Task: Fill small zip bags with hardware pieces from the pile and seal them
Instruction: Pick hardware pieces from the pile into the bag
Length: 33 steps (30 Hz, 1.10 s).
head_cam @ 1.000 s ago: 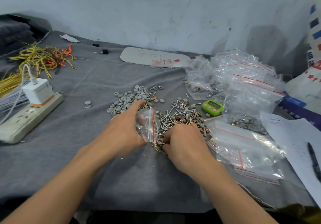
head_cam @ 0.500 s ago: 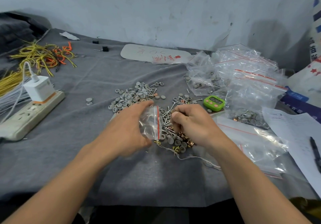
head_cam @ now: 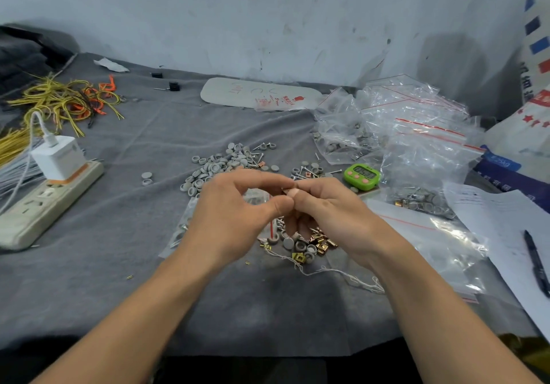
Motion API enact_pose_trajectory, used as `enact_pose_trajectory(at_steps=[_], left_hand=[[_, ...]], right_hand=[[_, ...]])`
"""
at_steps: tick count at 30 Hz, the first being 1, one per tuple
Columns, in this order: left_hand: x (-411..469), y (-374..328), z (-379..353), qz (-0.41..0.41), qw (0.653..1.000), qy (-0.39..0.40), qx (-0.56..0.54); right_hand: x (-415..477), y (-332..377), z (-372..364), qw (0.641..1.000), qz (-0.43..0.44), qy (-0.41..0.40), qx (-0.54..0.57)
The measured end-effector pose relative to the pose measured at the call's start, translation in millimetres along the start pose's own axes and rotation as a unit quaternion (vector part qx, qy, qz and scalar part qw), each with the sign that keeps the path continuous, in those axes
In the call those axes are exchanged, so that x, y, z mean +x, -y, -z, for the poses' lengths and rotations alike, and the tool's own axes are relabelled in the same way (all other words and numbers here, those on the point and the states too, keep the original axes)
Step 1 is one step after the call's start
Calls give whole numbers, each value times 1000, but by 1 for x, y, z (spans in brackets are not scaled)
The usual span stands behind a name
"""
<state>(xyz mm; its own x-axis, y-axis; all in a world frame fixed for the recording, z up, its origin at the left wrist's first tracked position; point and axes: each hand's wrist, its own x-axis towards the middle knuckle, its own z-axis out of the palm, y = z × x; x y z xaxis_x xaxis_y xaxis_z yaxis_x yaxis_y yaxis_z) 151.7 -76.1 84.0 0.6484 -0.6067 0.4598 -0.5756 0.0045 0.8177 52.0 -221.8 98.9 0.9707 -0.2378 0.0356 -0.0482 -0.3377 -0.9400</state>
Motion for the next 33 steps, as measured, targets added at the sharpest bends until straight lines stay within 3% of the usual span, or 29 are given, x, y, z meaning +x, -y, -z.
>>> enact_pose_trajectory(at_steps=[3, 10, 16, 21, 26, 29, 33], left_hand=[[4, -1, 5, 32, 998, 16, -45], [6, -6, 3, 63, 998, 7, 19], [4, -9, -3, 81, 989, -20, 124], [5, -14, -1, 68, 989, -24, 129], [4, -15, 3, 68, 990, 31, 120], [1, -17, -1, 48, 992, 9, 118], [3, -19, -1, 67, 997, -23, 2]], right_hand=[[-5, 3, 3, 999, 1, 0, 36], [-8, 2, -2, 993, -25, -32, 111], [-3, -1, -7, 995, -28, -88, 41], [-3, 1, -8, 989, -25, -121, 78], [-3, 2, -5, 987, -43, -126, 96], [-4, 4, -7, 988, -45, -129, 72], [-5, 6, -12, 989, -22, -105, 104]])
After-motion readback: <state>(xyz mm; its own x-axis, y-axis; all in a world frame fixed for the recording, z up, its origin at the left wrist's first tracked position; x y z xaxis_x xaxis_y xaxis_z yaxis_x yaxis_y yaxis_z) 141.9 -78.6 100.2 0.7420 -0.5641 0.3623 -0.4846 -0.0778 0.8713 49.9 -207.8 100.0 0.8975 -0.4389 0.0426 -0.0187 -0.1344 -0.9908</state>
